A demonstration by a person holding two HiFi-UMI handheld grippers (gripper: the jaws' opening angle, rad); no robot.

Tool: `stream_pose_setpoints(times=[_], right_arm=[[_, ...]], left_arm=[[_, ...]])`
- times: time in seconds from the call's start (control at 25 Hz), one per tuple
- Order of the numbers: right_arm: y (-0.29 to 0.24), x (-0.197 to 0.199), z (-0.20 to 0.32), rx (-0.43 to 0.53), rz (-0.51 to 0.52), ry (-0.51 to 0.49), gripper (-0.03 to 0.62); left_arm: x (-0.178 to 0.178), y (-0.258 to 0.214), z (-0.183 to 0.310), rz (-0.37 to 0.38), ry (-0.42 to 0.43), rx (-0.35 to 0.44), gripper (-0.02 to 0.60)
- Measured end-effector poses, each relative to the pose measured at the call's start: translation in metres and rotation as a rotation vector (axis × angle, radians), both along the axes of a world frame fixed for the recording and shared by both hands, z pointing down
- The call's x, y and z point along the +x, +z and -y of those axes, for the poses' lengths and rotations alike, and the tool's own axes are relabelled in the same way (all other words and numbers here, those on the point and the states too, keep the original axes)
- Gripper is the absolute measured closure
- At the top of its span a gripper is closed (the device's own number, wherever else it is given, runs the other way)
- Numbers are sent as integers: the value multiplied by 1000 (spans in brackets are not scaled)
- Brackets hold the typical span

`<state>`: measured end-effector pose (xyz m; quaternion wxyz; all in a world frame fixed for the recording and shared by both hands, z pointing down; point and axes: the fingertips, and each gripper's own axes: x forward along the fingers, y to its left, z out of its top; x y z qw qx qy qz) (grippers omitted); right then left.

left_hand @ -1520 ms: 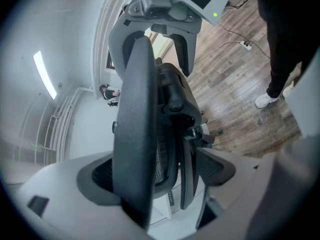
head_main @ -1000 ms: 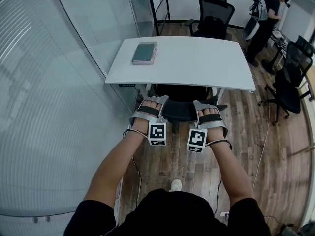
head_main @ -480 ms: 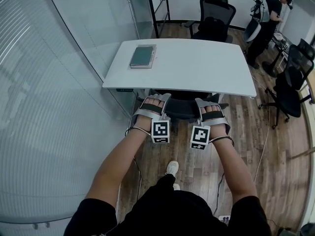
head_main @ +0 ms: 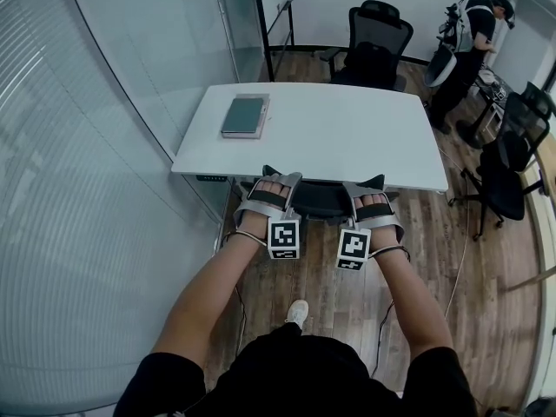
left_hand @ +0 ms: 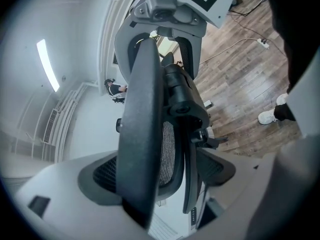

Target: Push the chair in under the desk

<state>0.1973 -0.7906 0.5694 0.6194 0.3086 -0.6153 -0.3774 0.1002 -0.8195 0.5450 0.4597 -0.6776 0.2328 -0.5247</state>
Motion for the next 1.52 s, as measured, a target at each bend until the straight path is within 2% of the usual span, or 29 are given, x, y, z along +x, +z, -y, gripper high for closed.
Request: stream_pose_setpoints(times=[0.32,0.52,0.72,0.8,0.96,1.04,1.12,1.2,1.44,1.52], right_arm=[[-4,-3,16,4,41,-4,82],[0,-4,16,3,45,-4,82],[1,2,10,-48,9,-18,82],[-2,-1,5,-67,53,-21,82],[-18,-12,-18,-87,201,-12,82],[-30,-16,-32,-73,277,-4,82],[-42,-19,-48,-58,382,15,82],[-53,-20,-65,-50,498,40,82],[-102,-13,-106,-22,925,103,93],[-126,-6,-113,11,1058,110,114]], left_arm=[[3,-5,16,-48,9,-1,127],[2,-2,15,-32,12,-12,127],[5,-3,12,-20,22,-29,127],[6,-6,11,-44,16,-49,127],[10,-22,-6,-186,21,-79,127],[7,-31,-19,-231,23,-76,127],[6,-38,-34,-308,15,-101,127],[5,-46,-49,-430,-7,-153,127],[4,-84,-93,-903,-56,-393,129],[4,-101,-103,-1017,-62,-412,140]])
